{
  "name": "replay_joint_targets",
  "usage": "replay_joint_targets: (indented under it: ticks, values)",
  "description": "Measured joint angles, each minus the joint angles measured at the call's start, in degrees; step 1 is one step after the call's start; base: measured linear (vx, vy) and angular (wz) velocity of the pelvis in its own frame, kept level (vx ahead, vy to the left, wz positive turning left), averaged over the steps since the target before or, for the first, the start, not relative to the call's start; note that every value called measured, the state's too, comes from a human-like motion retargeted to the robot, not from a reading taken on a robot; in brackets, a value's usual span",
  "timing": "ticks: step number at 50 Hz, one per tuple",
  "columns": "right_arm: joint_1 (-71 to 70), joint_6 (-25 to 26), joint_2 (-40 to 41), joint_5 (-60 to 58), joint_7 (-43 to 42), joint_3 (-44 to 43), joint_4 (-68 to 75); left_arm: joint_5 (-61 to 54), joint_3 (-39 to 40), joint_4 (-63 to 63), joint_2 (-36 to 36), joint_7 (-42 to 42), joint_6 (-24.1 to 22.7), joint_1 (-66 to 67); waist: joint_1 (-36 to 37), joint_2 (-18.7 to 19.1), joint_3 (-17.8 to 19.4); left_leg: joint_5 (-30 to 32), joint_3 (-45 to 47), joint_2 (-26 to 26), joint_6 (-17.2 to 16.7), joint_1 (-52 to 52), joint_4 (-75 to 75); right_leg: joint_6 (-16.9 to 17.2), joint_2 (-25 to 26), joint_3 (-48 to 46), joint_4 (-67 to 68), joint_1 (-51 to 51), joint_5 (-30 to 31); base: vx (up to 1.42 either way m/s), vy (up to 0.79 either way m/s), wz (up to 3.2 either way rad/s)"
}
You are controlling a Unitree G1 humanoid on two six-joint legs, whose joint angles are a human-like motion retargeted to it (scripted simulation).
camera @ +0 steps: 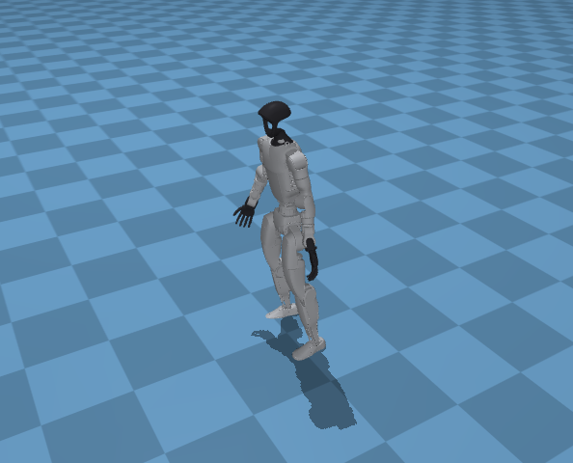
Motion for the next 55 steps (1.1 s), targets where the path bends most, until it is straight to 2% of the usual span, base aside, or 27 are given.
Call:
replay_joint_targets:
  ticks: [5, 12, 18, 22, 28, 34, 45, 50, 55]
  values:
    - [-5.0, 1.7, -7.7, -0.9, 3.2, -1.5, 4.4, 3.6, -0.5, 3.4, 9.3, -3.0, 2.8, -4.4, 0.1, 0.4, -0.5, 0.0, 0.2, 0.3, -0.3, 0.2, 0.0, 0.0, 0.3, 0.1, -0.2, 0.2, 0.1, 0.0, 0.0, 0.0]
    - [-16.4, 4.5, -21.7, -4.0, -1.8, -1.7, 13.3, 9.1, -5.3, 6.9, 26.2, -1.4, 4.4, -15.0, 0.6, 1.1, -2.8, 0.1, 0.4, 0.7, -0.6, 0.0, -0.1, 0.0, 0.6, 0.2, 0.9, -0.7, 0.0, 0.0, 0.0, 0.0]
    - [-32.3, 4.8, -31.9, -1.9, -6.2, 2.2, 17.5, 10.8, -13.9, 8.5, 38.4, 1.0, 4.8, -31.4, 0.1, 1.9, -4.8, 0.5, 0.1, 0.4, -0.7, -0.3, -0.2, 0.0, 0.6, -0.3, -0.1, -0.3, 0.4, 0.0, 0.0, 0.0]
    - [-44.8, 4.8, -34.6, 0.8, -6.3, 7.6, 17.7, 11.0, -22.5, 7.1, 42.5, 2.4, 5.0, -44.8, -0.2, 2.4, -6.4, 0.6, 0.0, 0.3, -0.7, -0.4, -0.1, 0.0, 0.6, -0.4, -0.1, -0.3, 0.6, 0.0, 0.0, 0.0]
    - [-62.0, 3.7, -31.5, 3.4, -5.4, 19.0, 12.8, 9.8, -37.2, -2.2, 42.0, 1.4, 4.1, -63.2, -1.0, 3.1, -8.4, 0.6, 0.1, 0.2, -0.7, -0.4, 0.0, 0.0, 0.6, -0.4, -0.2, -0.3, 0.7, 0.0, 0.0, 0.0]
    - [-71.2, 0.3, -24.3, 3.5, -1.5, 31.6, -0.8, 6.9, -49.0, -17.2, 38.3, -4.1, 2.1, -75.2, -1.8, 3.6, -9.8, 0.4, 0.4, 0.2, -0.7, -0.4, 0.2, 0.0, 0.7, -0.1, -0.2, -0.3, 0.9, 0.0, 0.0, 0.0]
    - [-76.0, -4.7, -13.4, 10.9, 10.9, 50.2, -29.9, -6.5, -62.1, -45.4, 29.6, -11.8, -1.2, -83.7, -2.8, 4.3, -11.4, -0.2, 1.4, 0.4, -0.7, -0.2, 0.3, 0.0, 1.0, 0.9, -0.1, -0.7, 0.8, 0.0, 0.0, 0.0]
    - [-76.7, -4.6, -9.3, 16.1, 17.2, 56.2, -36.1, -10.8, -68.6, -51.6, 25.3, -14.7, -1.4, -86.9, -2.4, 4.4, -12.2, -0.4, 1.8, 0.6, -0.7, -0.4, 0.4, 0.0, 1.1, 1.3, -0.1, -1.2, 0.7, 0.0, 0.0, 0.0]
    - [-76.4, -4.3, -6.7, 20.1, 19.2, 58.5, -37.8, -13.3, -74.2, -53.0, 21.8, -15.5, -0.8, -89.7, -1.6, 4.5, -12.6, -0.6, 2.0, 0.9, -0.7, -0.3, 0.5, 0.0, 1.3, 1.6, 0.1, -1.3, 0.6, 0.0, 0.0, 0.0]
